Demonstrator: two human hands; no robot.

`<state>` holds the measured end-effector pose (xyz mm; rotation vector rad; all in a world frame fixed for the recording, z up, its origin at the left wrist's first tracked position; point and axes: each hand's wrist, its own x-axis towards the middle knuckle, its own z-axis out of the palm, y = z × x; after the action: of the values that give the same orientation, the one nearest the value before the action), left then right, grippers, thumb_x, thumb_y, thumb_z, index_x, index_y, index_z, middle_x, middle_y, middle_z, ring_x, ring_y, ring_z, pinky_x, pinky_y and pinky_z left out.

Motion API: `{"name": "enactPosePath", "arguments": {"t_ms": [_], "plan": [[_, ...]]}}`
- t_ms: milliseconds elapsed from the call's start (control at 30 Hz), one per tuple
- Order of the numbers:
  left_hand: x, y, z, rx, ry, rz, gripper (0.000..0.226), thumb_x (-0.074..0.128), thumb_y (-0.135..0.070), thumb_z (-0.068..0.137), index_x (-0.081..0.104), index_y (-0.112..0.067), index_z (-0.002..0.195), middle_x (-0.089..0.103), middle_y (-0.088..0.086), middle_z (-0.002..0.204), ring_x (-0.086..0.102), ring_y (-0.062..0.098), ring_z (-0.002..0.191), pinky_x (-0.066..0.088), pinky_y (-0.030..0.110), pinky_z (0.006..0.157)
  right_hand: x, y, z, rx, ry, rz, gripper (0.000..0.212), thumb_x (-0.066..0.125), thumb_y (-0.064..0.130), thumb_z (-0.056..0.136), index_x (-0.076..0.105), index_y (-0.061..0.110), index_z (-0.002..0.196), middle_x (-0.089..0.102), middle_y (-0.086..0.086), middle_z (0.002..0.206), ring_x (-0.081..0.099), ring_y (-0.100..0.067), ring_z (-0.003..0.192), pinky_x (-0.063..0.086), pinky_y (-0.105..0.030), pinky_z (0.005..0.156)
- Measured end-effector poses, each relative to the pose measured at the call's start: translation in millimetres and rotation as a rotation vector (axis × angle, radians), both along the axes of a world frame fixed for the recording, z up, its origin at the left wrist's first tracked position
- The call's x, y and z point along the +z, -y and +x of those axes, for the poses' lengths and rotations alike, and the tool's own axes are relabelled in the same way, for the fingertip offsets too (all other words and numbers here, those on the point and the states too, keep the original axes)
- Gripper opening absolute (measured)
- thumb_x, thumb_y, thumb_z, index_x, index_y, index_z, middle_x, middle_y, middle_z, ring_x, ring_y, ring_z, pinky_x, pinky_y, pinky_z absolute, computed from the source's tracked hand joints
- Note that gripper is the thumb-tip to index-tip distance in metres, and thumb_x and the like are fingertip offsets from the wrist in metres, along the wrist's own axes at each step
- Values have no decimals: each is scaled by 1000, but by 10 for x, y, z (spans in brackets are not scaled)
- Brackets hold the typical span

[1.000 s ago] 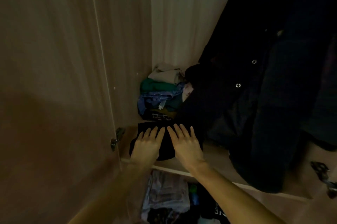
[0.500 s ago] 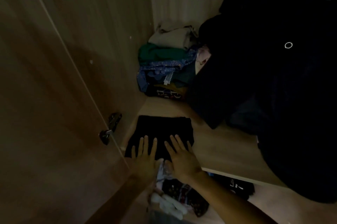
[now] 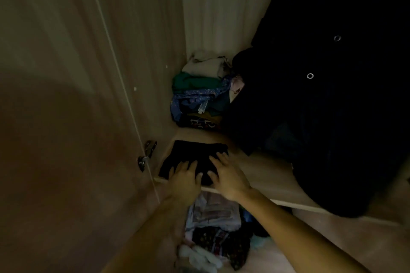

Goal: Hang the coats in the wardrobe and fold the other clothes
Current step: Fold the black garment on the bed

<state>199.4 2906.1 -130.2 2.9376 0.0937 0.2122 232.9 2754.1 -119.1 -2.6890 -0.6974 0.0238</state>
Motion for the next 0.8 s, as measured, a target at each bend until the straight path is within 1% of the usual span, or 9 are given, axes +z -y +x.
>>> {"name": "enactPosePath", "arguments": {"t_ms": [100, 200, 267, 367, 433, 500, 600, 700, 800], "plan": [[220, 157, -357, -112, 124, -161, 55, 29, -42, 92, 51, -13, 134, 54, 10, 134, 46, 28, 126, 37, 44, 103, 233, 145, -429, -81, 91, 111, 51, 34, 38, 101, 29, 17, 148, 23, -7, 156, 16, -21, 145, 16, -30, 116], [289, 302, -803, -239, 233, -203, 52, 35, -42, 93, 54, -12, 131, 55, 13, 133, 45, 33, 128, 35, 48, 106, 287, 412, -919, -142, 162, 71, 48, 36, 36, 100, 38, 15, 144, 33, -7, 152, 22, -23, 143, 24, -34, 115], [289, 370, -1095, -296, 196, -212, 56, 32, -47, 93, 51, -14, 134, 51, 11, 138, 40, 31, 133, 31, 47, 110, 277, 612, -1258, -209, 172, 66, 46, 39, 33, 100, 43, 12, 140, 40, -10, 148, 28, -26, 140, 26, -37, 113], [265, 492, -1522, -347, 172, -226, 67, 20, -59, 91, 49, -17, 134, 50, 8, 139, 39, 28, 133, 31, 44, 108, 262, 876, -1769, -262, 212, 45, 47, 37, 36, 98, 49, 10, 135, 48, -11, 141, 37, -29, 135, 28, -39, 111], [290, 606, -1835, -387, 164, -227, 70, 16, -61, 90, 49, -19, 135, 49, 5, 140, 38, 27, 134, 28, 44, 109, 267, 1032, -2123, -286, 222, 52, 45, 38, 36, 99, 50, 12, 135, 49, -8, 140, 38, -27, 135, 30, -39, 112], [327, 669, -2075, -407, 157, -233, 71, 15, -61, 88, 48, -19, 136, 48, 4, 141, 36, 26, 135, 25, 44, 110, 271, 1145, -2395, -311, 200, 55, 45, 38, 37, 100, 48, 15, 137, 47, -5, 142, 35, -24, 137, 28, -36, 113], [371, 767, -2565, -419, 173, -246, 69, 18, -59, 89, 50, -18, 134, 51, 5, 138, 38, 28, 133, 28, 45, 109, 241, 1318, -2951, -335, 216, 57, 48, 33, 40, 97, 52, 16, 134, 53, -4, 137, 38, -24, 135, 30, -37, 112], [325, 933, -3158, -426, 173, -305, 64, 24, -58, 91, 53, -17, 131, 55, 4, 133, 42, 26, 131, 31, 45, 108, 119, 1511, -3611, -383, 220, 157, 45, 37, 39, 98, 57, 14, 129, 59, -5, 130, 45, -27, 129, 36, -41, 108], [228, 1136, -3772, -433, 139, -371, 61, 29, -59, 92, 55, -17, 129, 57, 4, 130, 45, 26, 128, 33, 47, 108, -41, 1741, -4309, -427, 187, 233, 50, 33, 44, 96, 58, 15, 128, 60, -3, 128, 50, -24, 124, 41, -42, 103]]}}
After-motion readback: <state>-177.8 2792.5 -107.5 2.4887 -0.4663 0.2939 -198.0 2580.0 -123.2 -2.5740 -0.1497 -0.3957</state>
